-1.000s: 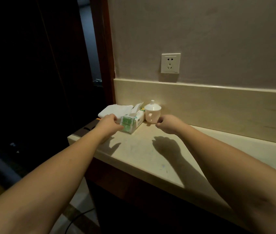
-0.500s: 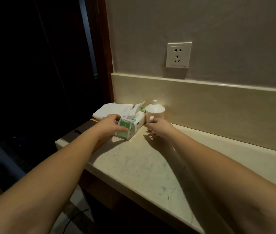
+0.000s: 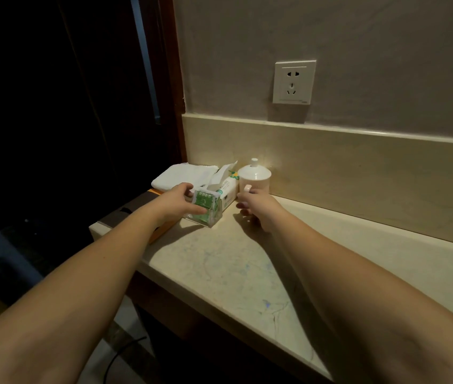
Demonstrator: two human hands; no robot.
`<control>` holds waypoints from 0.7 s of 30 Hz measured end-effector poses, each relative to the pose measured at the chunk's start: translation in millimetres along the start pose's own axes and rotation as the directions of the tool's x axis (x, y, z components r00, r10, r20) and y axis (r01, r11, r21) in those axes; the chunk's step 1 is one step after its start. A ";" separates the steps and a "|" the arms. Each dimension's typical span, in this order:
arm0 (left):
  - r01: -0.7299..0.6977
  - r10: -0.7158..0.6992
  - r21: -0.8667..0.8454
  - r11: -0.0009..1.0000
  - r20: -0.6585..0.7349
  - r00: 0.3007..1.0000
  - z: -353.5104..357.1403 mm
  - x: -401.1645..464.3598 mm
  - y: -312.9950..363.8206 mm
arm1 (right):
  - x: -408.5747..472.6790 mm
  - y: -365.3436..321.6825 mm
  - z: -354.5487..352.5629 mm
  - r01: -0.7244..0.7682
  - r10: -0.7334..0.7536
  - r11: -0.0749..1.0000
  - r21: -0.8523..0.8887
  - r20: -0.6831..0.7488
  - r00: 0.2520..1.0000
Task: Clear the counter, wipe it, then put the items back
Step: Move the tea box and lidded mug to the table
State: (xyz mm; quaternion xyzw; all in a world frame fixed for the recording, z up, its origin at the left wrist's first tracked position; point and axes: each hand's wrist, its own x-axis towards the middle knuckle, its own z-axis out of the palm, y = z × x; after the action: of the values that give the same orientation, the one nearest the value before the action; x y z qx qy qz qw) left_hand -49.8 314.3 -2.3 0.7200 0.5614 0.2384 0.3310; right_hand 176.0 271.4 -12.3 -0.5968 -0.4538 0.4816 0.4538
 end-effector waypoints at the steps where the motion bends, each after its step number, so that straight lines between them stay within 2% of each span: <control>1: 0.006 -0.006 -0.016 1.000 0.019 1.000 0.0 0.8 0.2 | 0.7 -0.8 -0.6 -0.017 0.017 1.000 0.017 0.005 1.000; 4: 0.001 0.002 -0.038 0.999 0.090 0.996 2.8 3.3 -0.1 | 2.9 -2.4 -2.3 -0.096 0.097 0.993 0.074 -0.003 0.995; 7: -0.001 -0.001 0.019 1.000 0.073 0.997 6.8 0.7 4.0 | 4.7 -2.3 -3.1 -0.169 0.171 0.973 0.156 -0.001 0.985; 10: 0.010 -0.009 -0.017 1.000 0.078 0.997 12.6 -3.2 6.5 | 5.9 -3.3 -6.9 -0.204 0.215 0.958 0.203 -0.032 0.976; 15: 0.007 -0.001 -0.084 0.996 0.063 0.998 21.0 -10.1 7.7 | 4.4 -3.4 -11.0 -0.158 0.176 0.964 0.212 -0.066 0.982; 21: -0.016 0.016 -0.005 1.000 0.056 0.998 26.7 -31.1 4.6 | -5.4 0.6 -18.6 -0.125 0.141 0.974 0.188 -0.076 0.987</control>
State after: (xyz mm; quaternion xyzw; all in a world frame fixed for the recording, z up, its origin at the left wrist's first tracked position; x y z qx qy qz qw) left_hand -35.7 278.0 -15.8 0.7300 0.5457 0.2222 0.3464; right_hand 193.8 264.1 -9.7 -0.6026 -0.3463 0.5235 0.4929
